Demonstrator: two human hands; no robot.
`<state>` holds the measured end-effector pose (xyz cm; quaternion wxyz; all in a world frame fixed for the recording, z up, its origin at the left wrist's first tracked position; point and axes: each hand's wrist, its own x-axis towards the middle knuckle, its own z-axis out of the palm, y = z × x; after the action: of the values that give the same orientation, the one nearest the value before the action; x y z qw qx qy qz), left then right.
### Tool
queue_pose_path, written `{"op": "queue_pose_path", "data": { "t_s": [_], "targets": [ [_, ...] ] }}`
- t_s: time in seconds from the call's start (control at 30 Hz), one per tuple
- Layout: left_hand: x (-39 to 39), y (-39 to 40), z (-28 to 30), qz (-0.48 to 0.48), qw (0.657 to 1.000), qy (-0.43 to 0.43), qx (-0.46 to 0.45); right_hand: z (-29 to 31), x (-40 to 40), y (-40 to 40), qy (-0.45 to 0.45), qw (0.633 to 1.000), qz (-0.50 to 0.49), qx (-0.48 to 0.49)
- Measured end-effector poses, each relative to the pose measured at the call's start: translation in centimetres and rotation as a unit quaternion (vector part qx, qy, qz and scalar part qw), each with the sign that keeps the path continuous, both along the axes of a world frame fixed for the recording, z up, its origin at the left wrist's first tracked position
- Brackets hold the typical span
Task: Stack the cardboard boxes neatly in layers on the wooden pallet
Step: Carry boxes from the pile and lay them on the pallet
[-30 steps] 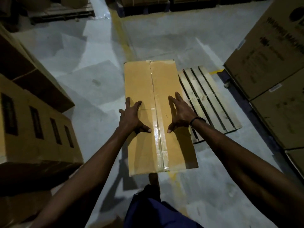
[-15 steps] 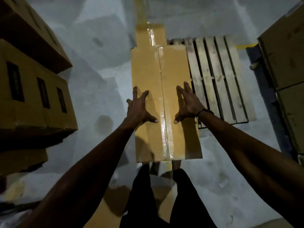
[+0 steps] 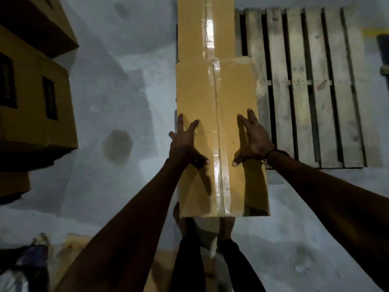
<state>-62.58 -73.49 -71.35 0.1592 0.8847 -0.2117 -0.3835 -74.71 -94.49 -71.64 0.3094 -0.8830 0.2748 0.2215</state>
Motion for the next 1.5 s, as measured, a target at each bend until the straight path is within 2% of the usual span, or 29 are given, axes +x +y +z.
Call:
{"op": "queue_pose_path", "data": {
  "t_s": [0.07, 0.23, 0.47, 0.83, 1.2, 1.4, 1.5],
  "targets": [
    [0.0, -0.9, -4.2, 0.0, 1.0, -0.008, -0.004, -4.3, -0.3, -0.8, -0.01, 1.0, -0.008, 0.003],
    [1.1, -1.5, -8.8, 0.005, 1.0, -0.004, 0.002, -9.7, 0.0, -1.2, -0.029, 1.0, -0.004, 0.006],
    [2.4, -1.4, -14.0, 0.01, 0.999, -0.033, -0.006, -14.0, 2.1, -1.4, -0.035, 0.999, 0.004, 0.006],
    [4.5, -1.7, -17.7, -0.015, 0.997, -0.071, -0.006, -17.4, 4.1, -1.2, -0.021, 1.0, -0.007, 0.011],
    [5.8, -3.2, -17.8, -0.008, 0.998, -0.064, 0.005, -18.6, 5.2, -2.9, -0.021, 1.0, 0.02, 0.002],
    [4.1, -1.9, -18.1, -0.013, 0.997, -0.077, -0.021, -18.7, 3.9, -2.2, -0.016, 1.0, 0.015, -0.015],
    [1.6, 0.7, -19.0, -0.033, 0.99, -0.128, -0.055, -18.7, 1.0, -0.6, -0.036, 0.998, 0.031, -0.036]
  ]
}}
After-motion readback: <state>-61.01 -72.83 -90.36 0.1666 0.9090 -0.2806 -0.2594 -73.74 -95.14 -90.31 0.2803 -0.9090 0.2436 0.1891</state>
